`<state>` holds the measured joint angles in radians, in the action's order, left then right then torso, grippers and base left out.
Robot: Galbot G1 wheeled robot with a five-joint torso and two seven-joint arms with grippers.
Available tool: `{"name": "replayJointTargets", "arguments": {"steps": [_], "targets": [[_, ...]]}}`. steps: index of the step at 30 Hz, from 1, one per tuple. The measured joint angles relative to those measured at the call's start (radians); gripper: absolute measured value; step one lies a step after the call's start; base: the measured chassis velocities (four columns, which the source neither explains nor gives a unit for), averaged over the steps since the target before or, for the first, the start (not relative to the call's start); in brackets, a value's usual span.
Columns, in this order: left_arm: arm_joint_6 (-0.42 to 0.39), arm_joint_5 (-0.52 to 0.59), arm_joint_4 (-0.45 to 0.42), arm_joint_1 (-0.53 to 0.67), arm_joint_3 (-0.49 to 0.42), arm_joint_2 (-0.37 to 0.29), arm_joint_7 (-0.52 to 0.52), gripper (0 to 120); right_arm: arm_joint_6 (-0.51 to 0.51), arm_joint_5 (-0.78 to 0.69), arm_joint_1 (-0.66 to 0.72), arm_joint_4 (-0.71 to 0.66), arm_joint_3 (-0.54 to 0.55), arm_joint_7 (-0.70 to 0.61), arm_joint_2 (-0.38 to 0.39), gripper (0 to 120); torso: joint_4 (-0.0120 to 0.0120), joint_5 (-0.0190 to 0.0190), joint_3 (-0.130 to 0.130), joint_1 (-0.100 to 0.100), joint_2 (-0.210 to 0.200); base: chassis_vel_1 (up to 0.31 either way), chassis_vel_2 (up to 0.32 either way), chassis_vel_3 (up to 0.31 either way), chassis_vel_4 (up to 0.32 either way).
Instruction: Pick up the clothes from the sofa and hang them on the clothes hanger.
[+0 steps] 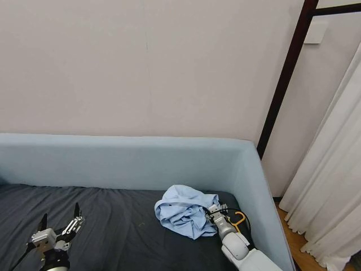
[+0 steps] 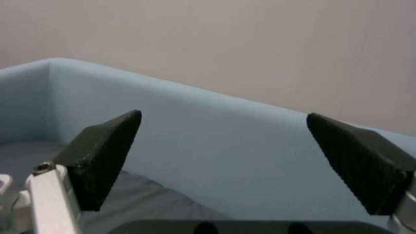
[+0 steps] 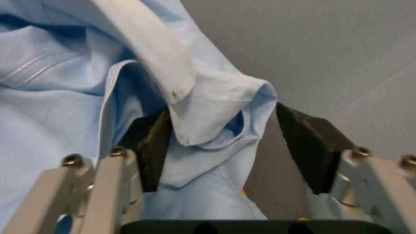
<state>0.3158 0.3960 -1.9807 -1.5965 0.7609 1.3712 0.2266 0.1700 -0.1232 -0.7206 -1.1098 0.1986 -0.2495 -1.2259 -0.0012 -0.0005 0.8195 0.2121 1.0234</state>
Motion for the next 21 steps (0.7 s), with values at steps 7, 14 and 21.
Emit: {"name": "replayJointTargets", "arguments": {"steps": [7,14,21], "targets": [[0.001,-0.001,0.001,0.002,0.0,0.002,0.003,100,-0.028,0.014,0.003,0.022,0.0,0.026,-0.005,31,0.0,-0.0001,0.0,0.0,0.0,0.0,0.0,0.0,0.0],[0.001,-0.004,0.006,0.006,-0.004,0.004,0.003,100,-0.065,0.014,0.003,0.027,-0.011,0.051,-0.003,6,-0.0001,0.0,0.0,0.0,0.0,0.0,0.0,0.0,0.0],[0.001,-0.005,0.008,0.009,-0.01,0.005,0.003,100,-0.145,-0.027,0.002,0.018,-0.031,0.102,0.008,0,-0.0001,0.0,0.0,0.0,0.0,0.0,0.0,0.0,0.0]]}}
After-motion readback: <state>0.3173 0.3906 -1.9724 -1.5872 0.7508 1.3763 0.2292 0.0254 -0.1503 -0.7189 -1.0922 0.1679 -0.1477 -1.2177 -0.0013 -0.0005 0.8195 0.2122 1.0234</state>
